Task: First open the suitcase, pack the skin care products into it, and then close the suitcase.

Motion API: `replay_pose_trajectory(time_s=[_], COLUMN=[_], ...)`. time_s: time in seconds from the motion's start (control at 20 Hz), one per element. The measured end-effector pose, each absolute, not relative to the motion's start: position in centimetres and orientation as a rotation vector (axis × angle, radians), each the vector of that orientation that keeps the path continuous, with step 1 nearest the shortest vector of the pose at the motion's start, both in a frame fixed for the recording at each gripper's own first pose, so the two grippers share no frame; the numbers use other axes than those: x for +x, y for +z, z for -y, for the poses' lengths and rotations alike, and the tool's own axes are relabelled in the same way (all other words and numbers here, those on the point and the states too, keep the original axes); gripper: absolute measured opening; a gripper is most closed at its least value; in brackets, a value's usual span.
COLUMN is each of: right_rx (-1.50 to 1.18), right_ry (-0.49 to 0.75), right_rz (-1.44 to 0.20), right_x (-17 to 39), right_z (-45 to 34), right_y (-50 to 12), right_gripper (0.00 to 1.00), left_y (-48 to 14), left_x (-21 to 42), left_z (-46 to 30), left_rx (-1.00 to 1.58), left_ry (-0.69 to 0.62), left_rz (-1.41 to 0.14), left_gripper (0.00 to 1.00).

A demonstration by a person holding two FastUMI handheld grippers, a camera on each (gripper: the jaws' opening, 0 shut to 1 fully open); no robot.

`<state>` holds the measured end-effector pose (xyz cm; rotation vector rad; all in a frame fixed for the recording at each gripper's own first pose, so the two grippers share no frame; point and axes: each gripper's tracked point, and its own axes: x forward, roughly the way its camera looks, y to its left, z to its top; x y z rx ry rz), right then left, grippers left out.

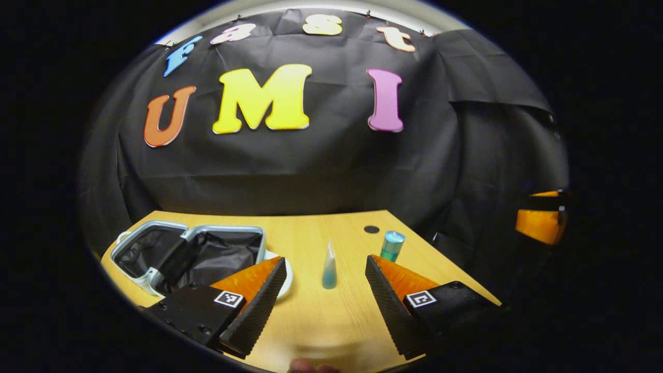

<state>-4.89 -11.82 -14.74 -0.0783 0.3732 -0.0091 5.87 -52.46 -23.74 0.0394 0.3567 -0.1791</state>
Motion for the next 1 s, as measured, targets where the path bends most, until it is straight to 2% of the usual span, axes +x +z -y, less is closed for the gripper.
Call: replay_pose_trajectory(time_s=[0.4, 0.6, 0.65, 0.7, 0.8, 0.9, 0.95, 1.0], right_rx=[-0.099, -0.115, -0.117, -0.117, -0.12, -0.1, -0.097, -0.097], right_ry=[-0.063, -0.095, -0.098, -0.101, -0.104, -0.099, -0.079, -0.061], right_rz=[-0.443, -0.463, -0.465, -0.469, -0.49, -0.545, -0.57, -0.581], right_x=[-6.0, -6.2, -6.2, -6.2, -6.2, -6.8, -6.9, -6.8], right_z=[14.3, 15.2, 15.3, 15.3, 15.2, 14.9, 14.4, 14.2], right_y=[-17.2, -17.1, -17.1, -17.2, -17.9, -19.3, -20.2, -20.9], right_gripper=[0.81, 0.81, 0.81, 0.81, 0.81, 0.81, 0.81, 0.81], left_y=[-35.1, -37.7, -37.8, -37.9, -38.2, -38.1, -38.0, -37.7], left_x=[13.9, 14.8, 14.9, 15.0, 15.6, 15.7, 15.4, 15.0], left_z=[54.3, 54.5, 54.4, 54.3, 54.0, 54.2, 54.1, 53.9], left_rx=[0.144, 0.108, 0.105, 0.11, 0.153, 0.154, 0.141, 0.132], left_ry=[-0.241, -0.254, -0.255, -0.254, -0.267, -0.3, -0.308, -0.308], left_rz=[-0.536, -0.623, -0.625, -0.625, -0.634, -0.653, -0.668, -0.68], left_gripper=[0.98, 0.97, 0.93, 0.83, 0.56, 0.49, 0.4, 0.46])
